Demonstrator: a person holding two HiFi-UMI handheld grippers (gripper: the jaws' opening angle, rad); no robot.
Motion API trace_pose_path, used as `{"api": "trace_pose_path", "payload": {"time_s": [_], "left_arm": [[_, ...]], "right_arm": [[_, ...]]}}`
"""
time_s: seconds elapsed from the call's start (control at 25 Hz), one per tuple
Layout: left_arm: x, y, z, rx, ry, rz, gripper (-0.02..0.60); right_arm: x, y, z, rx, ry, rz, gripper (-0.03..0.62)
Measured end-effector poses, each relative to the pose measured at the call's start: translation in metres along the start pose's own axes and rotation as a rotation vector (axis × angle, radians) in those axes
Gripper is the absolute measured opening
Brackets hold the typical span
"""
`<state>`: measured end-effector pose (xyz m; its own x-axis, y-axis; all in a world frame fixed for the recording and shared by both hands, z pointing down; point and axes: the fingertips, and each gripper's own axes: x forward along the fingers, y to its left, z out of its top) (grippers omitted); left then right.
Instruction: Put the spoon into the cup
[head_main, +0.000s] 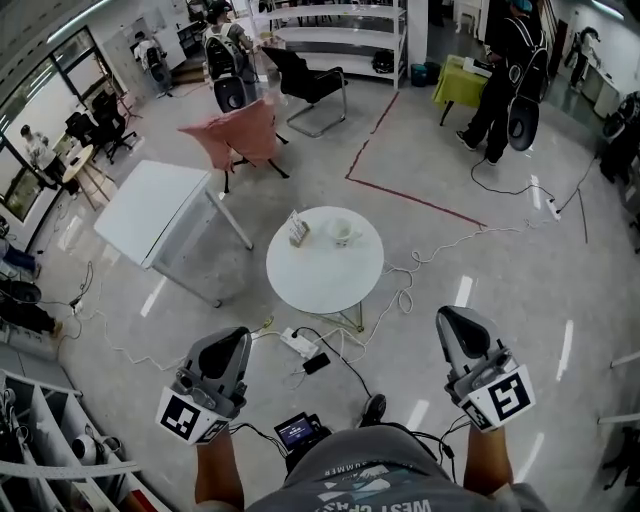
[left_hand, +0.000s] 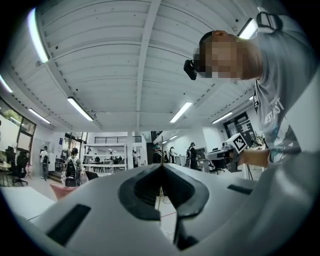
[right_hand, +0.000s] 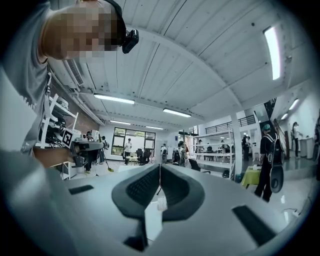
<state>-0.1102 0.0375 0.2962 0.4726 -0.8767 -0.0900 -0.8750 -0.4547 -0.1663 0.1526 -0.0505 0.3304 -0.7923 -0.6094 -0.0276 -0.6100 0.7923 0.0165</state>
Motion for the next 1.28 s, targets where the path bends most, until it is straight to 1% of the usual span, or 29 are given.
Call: {"api": "trace_pose_path", "payload": {"time_s": [0.12,0.24,0.4,0.56,0.88,1.08,1.28], "left_arm": [[0.021,-0.004,-0.001,-0.009,0.005,0.002,0.002],[0.037,-0.01,-0.002,-0.001,0.021,-0.007,0.002],[0.057,-0.008,0.001,0.008,0.012,-0.029,0.002],[0.078,-0.001,-0.01,-0.005,0.012,-0.055,0.002],[0.12,0.044,-0.054,-0.057,0.005,-0.107,0.002],[0.14,0.08,-0.064,-0.053,-0.013,-0.143,0.002],[0.146,0.115,-0.073,-0.069,-0.033,-0.163,0.002]], "right_arm": [[0.001,-0.019,-0.009,0.018,0.004,0.003,0.003],[-0.001,-0.03,-0.016,0.039,0.003,0.011,0.003],[-0.003,-0.045,-0.022,0.051,0.01,-0.011,0.003],[0.006,-0.057,-0.032,0.053,0.035,-0.025,0.003],[0.048,-0.081,-0.054,0.035,0.071,-0.085,0.003],[0.082,-0.093,-0.049,0.008,0.073,-0.119,0.003],[0.117,-0.091,-0.045,-0.013,0.08,-0.141,0.003]]}}
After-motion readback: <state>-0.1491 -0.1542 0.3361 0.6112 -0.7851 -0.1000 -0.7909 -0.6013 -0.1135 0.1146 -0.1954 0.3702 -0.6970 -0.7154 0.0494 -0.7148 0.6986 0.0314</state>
